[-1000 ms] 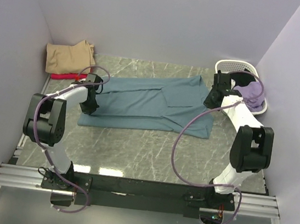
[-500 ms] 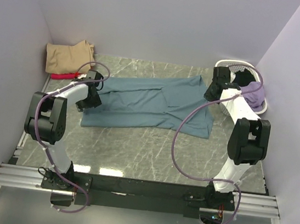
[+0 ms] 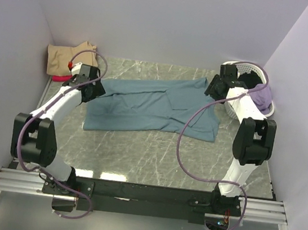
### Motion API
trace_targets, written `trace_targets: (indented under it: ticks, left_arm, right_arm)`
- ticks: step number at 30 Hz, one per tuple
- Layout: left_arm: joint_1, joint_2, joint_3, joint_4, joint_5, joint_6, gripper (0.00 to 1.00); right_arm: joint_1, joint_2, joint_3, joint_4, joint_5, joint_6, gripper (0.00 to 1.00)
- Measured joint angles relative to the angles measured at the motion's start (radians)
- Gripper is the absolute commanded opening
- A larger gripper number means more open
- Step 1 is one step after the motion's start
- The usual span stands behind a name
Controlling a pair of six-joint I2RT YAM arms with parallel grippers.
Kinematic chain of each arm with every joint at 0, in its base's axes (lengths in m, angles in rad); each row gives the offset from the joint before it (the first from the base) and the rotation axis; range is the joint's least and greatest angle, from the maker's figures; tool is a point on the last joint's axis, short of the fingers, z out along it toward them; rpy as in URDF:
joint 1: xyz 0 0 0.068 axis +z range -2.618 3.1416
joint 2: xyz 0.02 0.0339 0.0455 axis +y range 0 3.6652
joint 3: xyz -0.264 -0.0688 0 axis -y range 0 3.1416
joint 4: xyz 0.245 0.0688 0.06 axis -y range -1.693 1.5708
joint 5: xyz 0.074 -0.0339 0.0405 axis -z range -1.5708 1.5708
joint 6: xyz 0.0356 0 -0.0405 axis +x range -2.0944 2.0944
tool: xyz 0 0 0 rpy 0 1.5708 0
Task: Fold and stack the t-shirts
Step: Fold the tshirt
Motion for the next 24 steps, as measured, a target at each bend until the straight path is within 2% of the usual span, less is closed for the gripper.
trace_targets:
  ticks: [4,9,16,24]
  left_arm:
    - [-0.006,-0.038,-0.029,0.058,0.082,0.021,0.99]
    - [-0.023,-0.035,-0.108,0.097,0.188,0.024,0.99]
    - [-0.029,-0.031,-0.148,0.117,0.261,0.022,0.99]
    - [-0.043,-0.01,-0.148,0.132,0.273,0.023,0.99]
  right_arm:
    - [0.0,-0.041,-0.053,0.017,-0.138,0.006,0.59]
    - [0.0,-0.093,-0.233,0.055,-0.291,0.033,0.59]
    - [0.0,-0.099,-0.403,0.091,-0.382,0.058,0.58]
    - [0.0,-0.1,-0.451,0.171,-0.443,0.074,0.55]
